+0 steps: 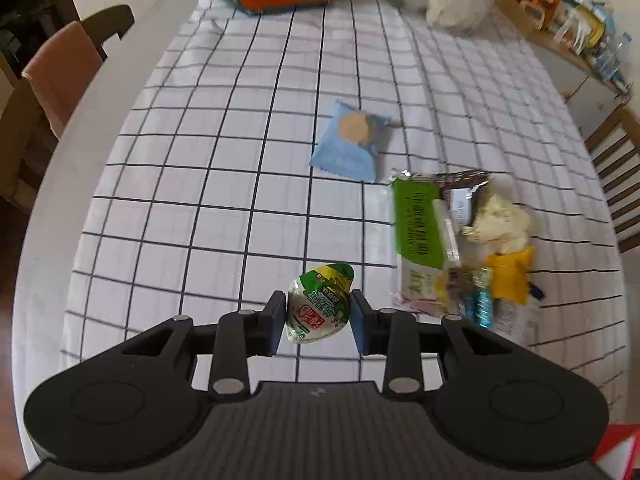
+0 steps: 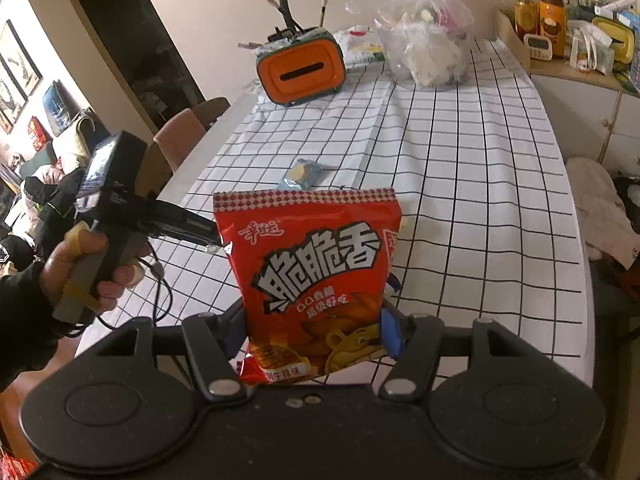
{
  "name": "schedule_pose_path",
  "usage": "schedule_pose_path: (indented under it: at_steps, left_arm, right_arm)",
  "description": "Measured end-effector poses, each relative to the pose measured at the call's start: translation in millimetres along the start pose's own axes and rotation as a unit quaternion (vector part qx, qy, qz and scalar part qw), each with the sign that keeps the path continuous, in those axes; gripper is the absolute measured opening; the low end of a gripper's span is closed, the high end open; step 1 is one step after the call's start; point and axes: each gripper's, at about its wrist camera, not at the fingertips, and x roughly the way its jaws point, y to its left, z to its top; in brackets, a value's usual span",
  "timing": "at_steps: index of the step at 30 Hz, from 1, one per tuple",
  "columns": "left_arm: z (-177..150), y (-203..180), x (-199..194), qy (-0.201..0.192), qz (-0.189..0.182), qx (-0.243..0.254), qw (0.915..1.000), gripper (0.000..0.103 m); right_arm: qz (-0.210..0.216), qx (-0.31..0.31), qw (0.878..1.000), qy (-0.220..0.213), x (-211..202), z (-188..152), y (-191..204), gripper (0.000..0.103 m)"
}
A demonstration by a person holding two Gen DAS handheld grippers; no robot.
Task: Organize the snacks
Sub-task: 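Carry the pouch and red chip bag into the white box and release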
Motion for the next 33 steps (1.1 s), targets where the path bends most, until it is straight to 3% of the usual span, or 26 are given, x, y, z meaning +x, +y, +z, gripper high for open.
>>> schedule_pose_path:
  at_steps: [17,25,33]
  left_arm:
    - [-77,-35,-126,-0.055,-0.037,0.004,0.9978,0.033]
    - [-122,-64,-148,-0.038,-0.062,0.019,0.9972,0.033]
    - [-157,-92,-136,0.006,-0.069,0.043,0.9967,0.033]
  right_arm:
    - [0.012,-0.008,1.000,0.004,-56,-34,6,0.063]
    - [0.027,-0.004,0.999,0.017,-71,-58,14,0.063]
    - [0.040,-0.006,0.997,0.061,-68,-82,26,0.063]
